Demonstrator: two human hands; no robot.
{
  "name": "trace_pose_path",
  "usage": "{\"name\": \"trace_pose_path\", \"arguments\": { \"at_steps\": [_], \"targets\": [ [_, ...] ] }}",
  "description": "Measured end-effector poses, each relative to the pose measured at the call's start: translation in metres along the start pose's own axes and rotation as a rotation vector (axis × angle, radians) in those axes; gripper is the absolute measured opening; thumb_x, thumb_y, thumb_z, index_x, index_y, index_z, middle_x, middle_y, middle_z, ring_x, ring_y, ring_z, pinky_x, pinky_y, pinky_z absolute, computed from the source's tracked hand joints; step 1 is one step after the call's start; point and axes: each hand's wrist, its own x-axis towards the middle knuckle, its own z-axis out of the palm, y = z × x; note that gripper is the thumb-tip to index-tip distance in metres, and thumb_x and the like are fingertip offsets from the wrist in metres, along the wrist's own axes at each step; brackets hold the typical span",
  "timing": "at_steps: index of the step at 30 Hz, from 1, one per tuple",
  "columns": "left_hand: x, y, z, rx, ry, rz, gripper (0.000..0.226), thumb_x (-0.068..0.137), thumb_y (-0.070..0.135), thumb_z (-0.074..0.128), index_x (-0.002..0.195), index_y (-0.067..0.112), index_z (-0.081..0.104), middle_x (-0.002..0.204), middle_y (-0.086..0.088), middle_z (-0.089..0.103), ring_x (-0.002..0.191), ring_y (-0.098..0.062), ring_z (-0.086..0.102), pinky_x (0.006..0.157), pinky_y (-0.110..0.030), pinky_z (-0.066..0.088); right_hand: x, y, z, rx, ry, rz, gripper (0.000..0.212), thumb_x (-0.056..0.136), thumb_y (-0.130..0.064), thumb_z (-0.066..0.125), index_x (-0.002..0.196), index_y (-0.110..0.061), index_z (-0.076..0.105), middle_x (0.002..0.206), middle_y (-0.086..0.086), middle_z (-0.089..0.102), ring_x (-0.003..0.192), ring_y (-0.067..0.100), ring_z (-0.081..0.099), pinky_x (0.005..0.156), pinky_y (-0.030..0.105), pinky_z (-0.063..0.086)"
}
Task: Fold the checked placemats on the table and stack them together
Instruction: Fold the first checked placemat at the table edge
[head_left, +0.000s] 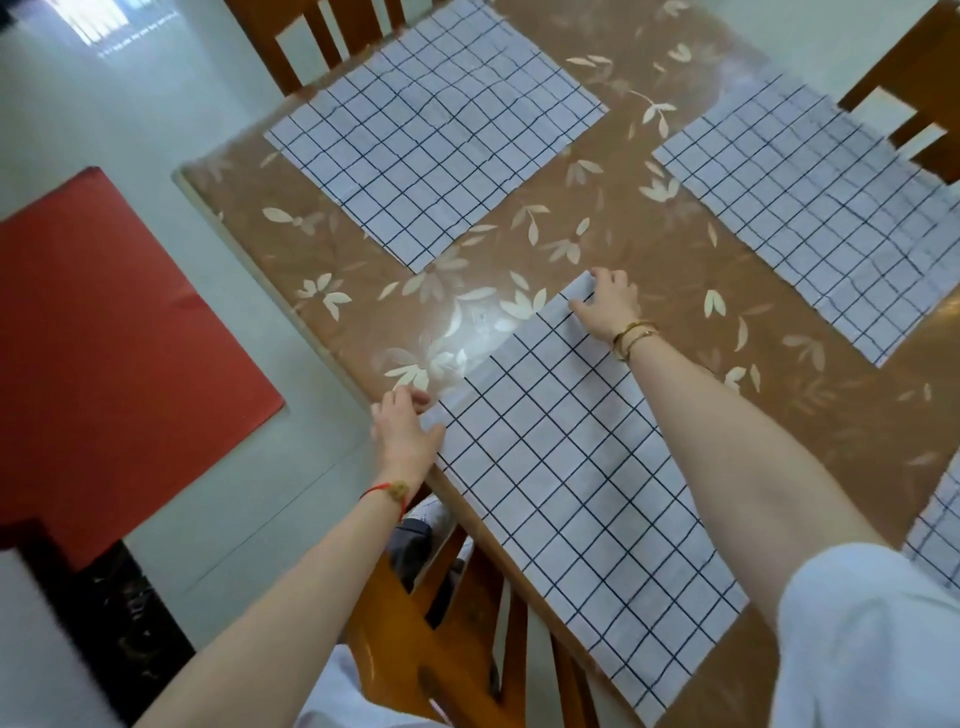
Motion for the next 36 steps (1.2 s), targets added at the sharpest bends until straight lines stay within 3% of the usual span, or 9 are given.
{"name": "trace_pose_path", "arguments": {
  "at_steps": [7,12,18,21,26,31,36],
  "targets": [
    [0.003,0.000,-0.003,0.018,-0.037,-0.001,0.030,0.080,0.009,0.072,0.098,0.026,0.055,0.101,0.008,0.048,0.107,-0.018,0.043,0.100,-0.041,0.044,0.003,0.001,0.005,-0.068,0.082,0.045,0.039,0.086,-0.013,0.053,0.124,-0.009,0.043,0.126,0.016,0.050,0.117,0.035,0.048,0.095,0.042,0.038],
    [0.003,0.000,-0.003,0.049,-0.043,-0.004,0.019,0.082,0.013,0.070,0.093,0.025,0.061,0.105,0.007,0.050,0.110,-0.019,0.043,0.103,-0.042,0.041,-0.006,0.007,0.001,-0.140,0.091,-0.004,0.030,0.086,-0.016,0.054,0.116,-0.011,0.052,0.120,0.015,0.053,0.113,0.034,0.049,0.094,0.039,0.037],
    [0.000,0.007,-0.005,0.102,-0.015,0.026,0.009,0.088,0.016,0.065,0.086,0.025,0.064,0.096,0.006,0.053,0.104,-0.022,0.048,0.094,-0.040,0.041,-0.027,0.014,-0.016,0.127,0.067,-0.100,0.023,0.082,-0.011,0.060,0.105,-0.014,0.060,0.111,0.009,0.042,0.095,0.027,0.049,0.088,0.035,0.046],
    [-0.002,0.012,-0.007,0.052,0.008,0.056,0.018,0.084,0.014,0.067,0.098,0.023,0.060,0.099,0.007,0.054,0.100,-0.018,0.048,0.085,-0.031,0.033,-0.045,0.019,-0.031,0.186,0.099,-0.080,0.013,0.079,-0.011,0.060,0.092,-0.014,0.059,0.099,0.008,0.058,0.087,0.026,0.054,0.075,0.031,0.044],
    [0.000,0.014,-0.007,0.173,-0.098,0.120,0.036,0.081,0.024,0.073,0.114,0.023,0.056,0.118,0.002,0.050,0.116,-0.022,0.044,0.098,-0.038,0.034,-0.074,0.033,-0.051,0.227,0.148,-0.075,0.009,0.081,-0.015,0.064,0.089,-0.016,0.059,0.077,0.006,0.061,0.077,0.025,0.055,0.071,0.034,0.046],
    [0.000,0.015,-0.009,0.177,-0.129,0.138,0.014,0.084,0.029,0.069,0.087,0.029,0.055,0.105,0.000,0.047,0.113,-0.026,0.045,0.097,-0.040,0.038,-0.100,0.049,-0.069,0.257,0.154,-0.069,0.013,0.084,-0.021,0.071,0.091,-0.021,0.061,0.073,-0.004,0.053,0.068,0.011,0.048,0.059,0.021,0.035],
    [-0.003,0.022,-0.021,0.024,-0.122,0.100,0.019,0.085,0.027,0.066,0.070,0.030,0.055,0.085,0.006,0.059,0.089,-0.018,0.053,0.087,-0.032,0.041,-0.122,0.064,-0.079,0.283,0.215,-0.012,0.010,0.081,-0.023,0.073,0.082,-0.023,0.063,0.091,0.003,0.063,0.081,0.016,0.057,0.073,0.027,0.048]
  ]
}}
